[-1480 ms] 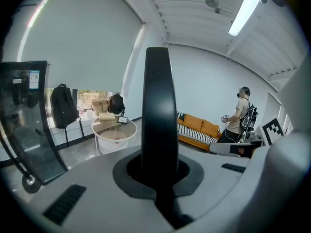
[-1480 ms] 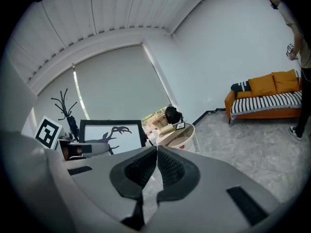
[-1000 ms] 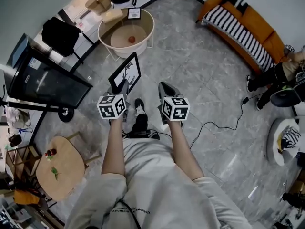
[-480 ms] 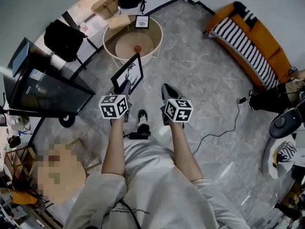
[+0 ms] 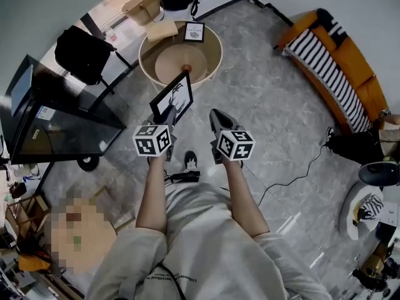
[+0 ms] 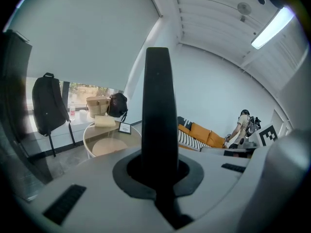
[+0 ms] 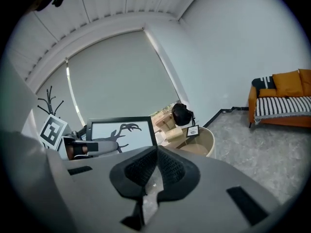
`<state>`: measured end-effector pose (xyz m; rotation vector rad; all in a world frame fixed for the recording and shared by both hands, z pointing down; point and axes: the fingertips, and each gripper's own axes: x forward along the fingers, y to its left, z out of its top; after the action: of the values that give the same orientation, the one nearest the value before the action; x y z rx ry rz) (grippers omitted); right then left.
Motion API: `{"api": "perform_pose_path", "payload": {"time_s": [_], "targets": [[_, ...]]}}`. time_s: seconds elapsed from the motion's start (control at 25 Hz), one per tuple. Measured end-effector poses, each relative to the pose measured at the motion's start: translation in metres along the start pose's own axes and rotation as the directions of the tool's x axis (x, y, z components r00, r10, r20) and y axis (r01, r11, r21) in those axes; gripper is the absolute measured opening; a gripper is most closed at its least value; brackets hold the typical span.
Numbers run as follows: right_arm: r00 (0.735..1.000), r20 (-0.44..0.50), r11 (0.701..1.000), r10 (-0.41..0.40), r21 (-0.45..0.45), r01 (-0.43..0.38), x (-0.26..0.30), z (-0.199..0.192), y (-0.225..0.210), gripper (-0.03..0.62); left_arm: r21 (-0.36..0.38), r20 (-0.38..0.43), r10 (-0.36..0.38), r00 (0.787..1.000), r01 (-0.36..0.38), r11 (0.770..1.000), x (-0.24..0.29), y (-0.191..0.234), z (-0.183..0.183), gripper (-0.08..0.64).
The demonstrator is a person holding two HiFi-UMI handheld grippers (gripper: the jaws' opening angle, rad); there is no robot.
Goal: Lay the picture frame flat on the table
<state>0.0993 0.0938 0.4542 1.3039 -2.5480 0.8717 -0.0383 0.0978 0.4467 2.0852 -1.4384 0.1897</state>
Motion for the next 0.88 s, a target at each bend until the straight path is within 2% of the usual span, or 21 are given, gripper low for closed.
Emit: {"api": "perform_pose_path", "payload": {"time_s": [0.28,0.44,0.64,0.88], "targets": [[0.998,-0.044,0.999,0.047,-0.021,-0.048,0.052,0.001,0.016,0.035,-0.072,0.007,0.034,0.999,-0.033,0.997,0.007,0.048,0.007,0.027],[0.998,-0.043,0.999,0.045,-0.029,-0.046,0.066,-0.002,0.013,0.035,-0.073,0.002,0.008,1.000,-0.008,0.997,0.012,0.061,0.009,0.026],[0.999,0.008,0.999,0.043,-0.013,-0.043,0.088,0.028,0.008,0.035,-0.055,0.024,0.000,1.000,0.001,0.999,0.025,0.073,0.037,0.026],[0.996,0.082,0.996,0.042,-0.079,-0.035,0.119,0.088,-0.008,0.035,-0.057,0.052,0.012,0.999,-0.009,0.998,0.058,0.083,0.075,0.026]]}}
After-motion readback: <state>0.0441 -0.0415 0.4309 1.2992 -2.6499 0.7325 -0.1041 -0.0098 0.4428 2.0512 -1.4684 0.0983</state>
